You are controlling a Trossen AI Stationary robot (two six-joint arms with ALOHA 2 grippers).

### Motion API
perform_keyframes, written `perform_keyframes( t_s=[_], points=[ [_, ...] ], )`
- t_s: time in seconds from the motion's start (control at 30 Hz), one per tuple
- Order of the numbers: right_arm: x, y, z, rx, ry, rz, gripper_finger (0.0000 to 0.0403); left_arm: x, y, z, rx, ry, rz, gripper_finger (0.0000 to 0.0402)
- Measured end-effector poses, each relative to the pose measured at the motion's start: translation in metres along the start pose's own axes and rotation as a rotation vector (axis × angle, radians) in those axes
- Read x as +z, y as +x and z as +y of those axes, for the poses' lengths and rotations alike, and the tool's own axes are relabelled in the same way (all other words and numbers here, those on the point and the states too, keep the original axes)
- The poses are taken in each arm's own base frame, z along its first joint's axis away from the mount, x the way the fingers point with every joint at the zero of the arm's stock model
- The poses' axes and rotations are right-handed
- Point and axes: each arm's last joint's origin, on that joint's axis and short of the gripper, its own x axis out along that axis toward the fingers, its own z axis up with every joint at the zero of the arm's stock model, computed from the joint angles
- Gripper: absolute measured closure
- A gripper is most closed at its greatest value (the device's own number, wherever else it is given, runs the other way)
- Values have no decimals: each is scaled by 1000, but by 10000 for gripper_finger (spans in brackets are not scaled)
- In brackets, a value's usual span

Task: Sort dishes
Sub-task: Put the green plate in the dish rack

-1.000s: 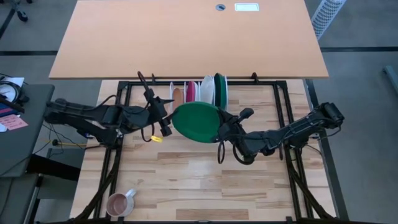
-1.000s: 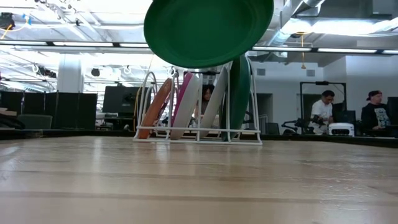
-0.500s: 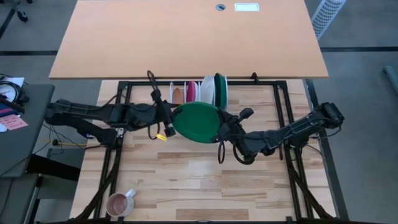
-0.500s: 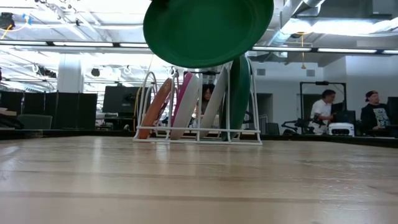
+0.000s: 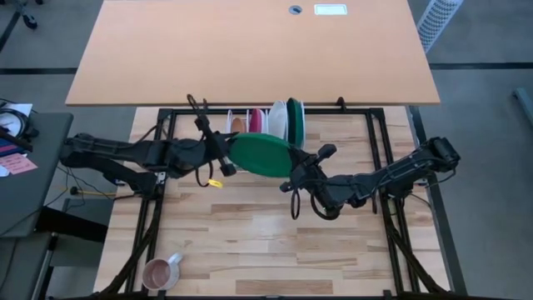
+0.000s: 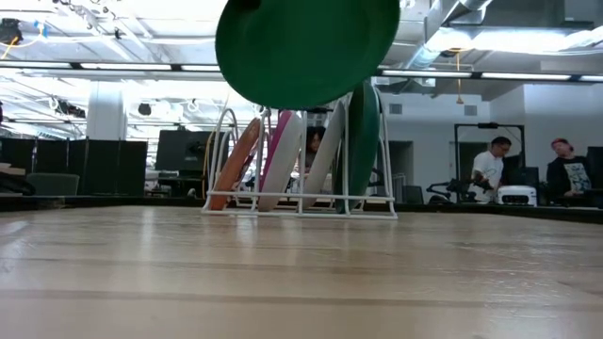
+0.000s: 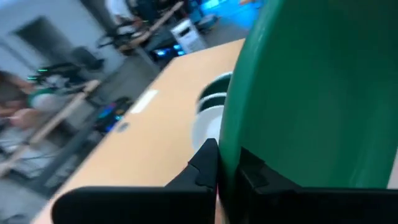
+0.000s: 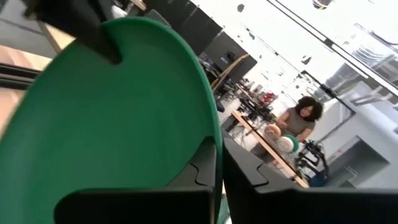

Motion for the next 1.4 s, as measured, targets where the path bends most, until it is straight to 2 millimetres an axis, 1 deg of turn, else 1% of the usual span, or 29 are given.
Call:
perform_keyframes(
  t_s=[0.07,0.17,0.3,0.4,0.47,0.57,0.63,0.67,0.77,0.83,0.93,1.0,1.07,1.13,1.23,1.33,1.4],
  points=[
    [-1,0,0,-8,-8,9,358,0,-5,4,58,23,9,397],
    [1,-2,-7,-27,1,24,341,1,-15,16,175,56,25,399],
    [2,-3,-13,-42,17,37,329,4,-29,30,273,65,23,399],
    [2,0,-18,-50,32,42,326,5,-39,45,312,36,6,400],
    [0,5,-24,-64,35,55,326,6,-47,55,327,22,-12,400],
    [-8,15,-33,-85,7,92,326,11,-55,66,311,3,-74,401],
    [-18,20,-40,-93,-20,124,326,14,-58,71,255,55,-137,401],
    [-23,22,-46,-96,-22,139,325,17,-60,72,211,110,-189,401],
    [-40,21,-69,-109,23,179,325,26,-61,76,123,348,-373,401],
    [-52,17,-87,-114,82,199,325,31,-59,76,116,555,-484,401],
    [-68,9,-112,-88,204,222,325,32,-54,75,110,892,-625,401],
    [-77,2,-126,-64,277,236,325,34,-47,73,102,1016,-735,401],
    [-84,-4,-136,-45,333,251,325,35,-40,73,93,1055,-827,401],
    [-91,-10,-143,-26,369,262,325,37,-27,73,86,1073,-891,401],
    [-96,-17,-146,-3,401,267,325,35,-4,75,107,1119,-903,401],
    [-96,-23,-144,26,407,257,325,35,19,79,165,1192,-900,401],
    [-95,-26,-142,40,404,250,325,36,33,83,156,1206,-895,401]
  ],
)
